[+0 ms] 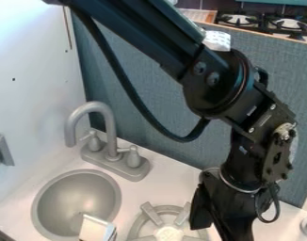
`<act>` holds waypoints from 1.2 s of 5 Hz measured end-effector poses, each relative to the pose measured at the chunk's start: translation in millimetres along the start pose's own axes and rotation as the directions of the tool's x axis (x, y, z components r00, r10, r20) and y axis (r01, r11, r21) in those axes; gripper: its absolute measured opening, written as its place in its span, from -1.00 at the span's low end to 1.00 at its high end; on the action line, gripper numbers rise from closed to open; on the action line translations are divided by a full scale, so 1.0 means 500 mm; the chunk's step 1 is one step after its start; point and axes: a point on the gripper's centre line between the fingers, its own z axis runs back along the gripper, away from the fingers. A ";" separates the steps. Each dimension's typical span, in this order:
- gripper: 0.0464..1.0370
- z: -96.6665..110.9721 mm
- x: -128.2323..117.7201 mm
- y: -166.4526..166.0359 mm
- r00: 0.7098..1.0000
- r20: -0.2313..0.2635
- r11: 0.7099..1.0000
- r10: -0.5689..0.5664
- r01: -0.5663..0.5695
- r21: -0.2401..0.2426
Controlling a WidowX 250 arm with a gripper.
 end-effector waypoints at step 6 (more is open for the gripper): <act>0.93 -0.143 0.214 -0.074 0.947 0.096 0.950 -0.306 0.310 -0.038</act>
